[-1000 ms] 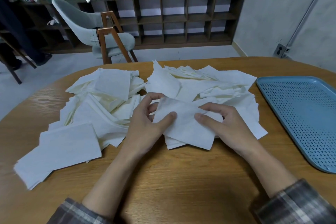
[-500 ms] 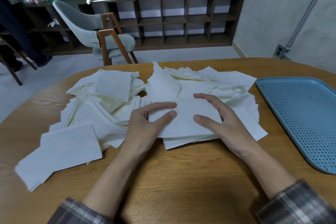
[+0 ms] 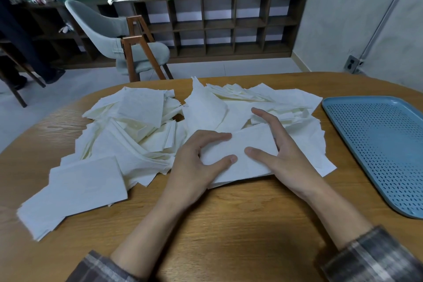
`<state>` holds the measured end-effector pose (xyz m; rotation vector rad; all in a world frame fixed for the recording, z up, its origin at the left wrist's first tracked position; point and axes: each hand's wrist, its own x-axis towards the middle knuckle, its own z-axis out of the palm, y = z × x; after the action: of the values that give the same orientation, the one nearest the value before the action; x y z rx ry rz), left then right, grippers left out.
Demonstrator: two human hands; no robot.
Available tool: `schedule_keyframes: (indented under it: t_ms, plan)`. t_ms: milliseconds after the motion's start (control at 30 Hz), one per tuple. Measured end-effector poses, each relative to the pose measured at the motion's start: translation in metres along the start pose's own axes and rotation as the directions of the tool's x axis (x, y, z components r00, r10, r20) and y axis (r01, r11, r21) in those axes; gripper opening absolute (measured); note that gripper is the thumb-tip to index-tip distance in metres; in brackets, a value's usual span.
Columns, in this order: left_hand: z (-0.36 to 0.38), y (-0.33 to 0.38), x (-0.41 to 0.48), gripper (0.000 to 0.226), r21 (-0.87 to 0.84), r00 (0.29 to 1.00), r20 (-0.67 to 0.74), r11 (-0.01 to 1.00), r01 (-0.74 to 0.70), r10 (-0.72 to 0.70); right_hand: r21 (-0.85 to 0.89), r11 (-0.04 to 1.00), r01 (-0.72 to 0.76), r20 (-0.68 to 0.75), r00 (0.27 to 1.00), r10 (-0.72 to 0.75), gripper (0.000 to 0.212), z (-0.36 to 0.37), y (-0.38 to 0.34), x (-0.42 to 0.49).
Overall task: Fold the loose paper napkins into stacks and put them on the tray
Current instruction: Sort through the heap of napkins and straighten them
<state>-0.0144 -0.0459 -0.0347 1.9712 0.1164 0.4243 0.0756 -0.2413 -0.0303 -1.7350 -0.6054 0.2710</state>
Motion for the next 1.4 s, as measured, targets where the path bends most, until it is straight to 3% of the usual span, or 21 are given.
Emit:
schedule_keyframes:
  t_ms: [100,300,367,433,500,600,733,867,1100,1233,1300,1400]
  plan:
    - [-0.002,-0.004,0.001,0.042,0.088,0.999,-0.032,0.996,0.023,-0.02,-0.017,1.0,-0.001,-0.011,1.0,0.001,0.073,0.0,0.0,0.0]
    - [-0.004,-0.008,0.004,0.032,0.09,0.991,-0.124,0.994,0.066,-0.055,-0.002,1.0,0.002,-0.025,1.0,-0.002,0.071,0.001,0.0,0.001]
    - [-0.005,-0.006,0.003,0.036,0.105,0.986,-0.162,0.993,0.052,-0.035,0.093,0.996,0.01,-0.026,1.0,-0.007,0.071,0.0,0.0,0.001]
    - [-0.007,0.0,0.001,0.046,-0.011,0.99,-0.118,0.997,0.079,-0.08,0.291,0.956,0.032,-0.026,0.999,-0.026,0.074,-0.002,0.0,0.001]
    - [-0.01,0.008,0.0,0.057,-0.213,0.99,0.016,0.967,0.138,-0.138,0.396,0.916,0.056,-0.022,0.998,-0.051,0.078,-0.004,-0.001,0.002]
    - [-0.009,0.014,-0.002,0.068,-0.233,0.987,0.133,0.965,0.124,-0.094,0.312,0.947,0.081,-0.031,0.997,-0.076,0.082,-0.002,0.0,0.002]
    - [-0.006,0.014,-0.005,0.084,-0.189,0.987,0.146,0.977,0.099,-0.072,0.066,0.997,0.042,-0.092,0.995,-0.035,0.092,0.003,-0.003,0.0]
    - [-0.007,0.012,-0.002,0.089,-0.135,0.998,0.068,0.991,0.021,-0.012,0.097,0.995,0.038,-0.032,0.999,-0.035,0.091,0.004,-0.002,-0.001]
    - [-0.01,0.008,-0.001,0.079,-0.08,0.996,0.065,0.995,-0.051,0.056,0.182,0.98,0.079,0.13,0.986,-0.104,0.033,-0.006,-0.003,0.0]
    - [-0.005,0.004,-0.002,0.083,-0.027,0.997,0.053,0.998,-0.057,0.058,0.023,0.998,0.065,-0.021,0.998,-0.064,0.03,-0.007,0.001,0.003]
    - [-0.004,-0.003,0.0,0.079,0.113,0.992,-0.001,0.986,-0.123,0.124,-0.022,0.997,0.075,-0.109,0.991,-0.077,0.032,-0.009,0.005,0.005]
    - [-0.003,-0.013,0.002,0.046,0.308,0.971,0.096,0.921,-0.239,0.22,-0.063,0.995,0.075,-0.169,0.982,-0.085,0.036,-0.009,0.01,0.007]
